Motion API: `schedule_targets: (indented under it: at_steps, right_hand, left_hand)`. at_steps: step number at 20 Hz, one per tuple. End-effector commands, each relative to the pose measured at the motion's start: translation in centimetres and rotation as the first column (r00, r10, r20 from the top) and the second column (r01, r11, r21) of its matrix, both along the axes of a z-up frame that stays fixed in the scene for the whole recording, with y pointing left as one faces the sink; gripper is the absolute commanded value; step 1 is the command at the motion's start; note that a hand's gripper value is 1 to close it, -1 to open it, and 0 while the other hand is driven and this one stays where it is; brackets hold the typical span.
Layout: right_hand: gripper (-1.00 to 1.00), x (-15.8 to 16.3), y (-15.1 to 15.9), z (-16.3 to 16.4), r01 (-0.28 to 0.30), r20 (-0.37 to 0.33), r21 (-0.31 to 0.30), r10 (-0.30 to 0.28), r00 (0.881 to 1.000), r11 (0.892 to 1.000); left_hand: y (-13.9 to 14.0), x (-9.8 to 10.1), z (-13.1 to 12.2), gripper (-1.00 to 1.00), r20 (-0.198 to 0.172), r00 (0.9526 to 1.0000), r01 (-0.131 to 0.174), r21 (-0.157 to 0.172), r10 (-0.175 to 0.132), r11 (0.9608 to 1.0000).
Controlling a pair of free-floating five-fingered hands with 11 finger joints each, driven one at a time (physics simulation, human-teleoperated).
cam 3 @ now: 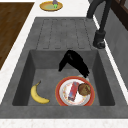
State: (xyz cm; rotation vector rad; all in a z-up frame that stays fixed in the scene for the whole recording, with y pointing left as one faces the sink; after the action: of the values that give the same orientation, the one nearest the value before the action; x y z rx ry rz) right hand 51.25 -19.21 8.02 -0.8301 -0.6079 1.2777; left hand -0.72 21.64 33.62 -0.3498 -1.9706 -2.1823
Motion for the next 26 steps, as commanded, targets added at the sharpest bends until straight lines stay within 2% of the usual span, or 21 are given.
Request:
schedule_targets:
  at_steps: [1,4,6,8,9,13,14,20,26]
  right_hand:
    - [-1.00,-0.9,0.2,-1.0,0.111,-0.001,0.014,-0.111,0.994,0.994]
    - [-1.00,-2.0,0.1,-2.3,0.126,0.000,0.002,-0.126,0.992,0.992]
    - [-1.00,-2.8,-0.2,-2.5,0.111,0.028,-0.017,-0.111,0.993,0.994]
    - [-1.00,-3.0,-0.1,-3.0,0.096,0.024,-0.027,-0.095,0.995,0.995]
    - [-1.00,-4.2,-0.4,-3.4,0.103,0.037,-0.021,-0.102,0.994,0.994]
    - [-1.00,-5.1,-0.2,-5.0,0.160,0.070,-0.035,-0.157,0.985,0.986]
    - [-1.00,-4.5,-0.1,-5.4,0.203,0.059,-0.038,-0.201,0.978,0.978]
    - [-1.00,-4.8,-0.1,-7.8,0.303,0.054,-0.092,-0.299,0.953,0.949]
    - [-1.00,-4.7,-0.8,-10.5,0.372,0.019,-0.116,-0.372,0.928,0.921]
  left_hand:
    - [0.0,0.0,0.0,0.00,0.000,1.0000,0.000,0.000,0.000,1.0000]
    - [0.0,0.0,0.0,0.00,0.000,1.0000,0.000,0.000,0.000,1.0000]
    - [0.0,0.0,0.0,0.00,0.000,1.0000,0.000,0.000,0.000,1.0000]
    - [0.0,0.0,0.0,0.00,0.000,1.0000,0.000,0.000,0.000,1.0000]
    - [0.0,0.0,0.0,0.00,0.000,1.0000,0.000,0.000,0.000,1.0000]
    - [0.0,0.0,0.0,0.00,0.000,1.0000,0.000,0.000,0.000,1.0000]
    - [0.0,0.0,0.0,0.00,0.000,1.0000,0.000,0.000,0.000,1.0000]
    - [0.0,0.0,0.0,0.00,0.000,1.0000,0.000,0.000,0.000,1.0000]
    - [0.0,0.0,0.0,0.00,0.000,1.0000,0.000,0.000,0.000,1.0000]
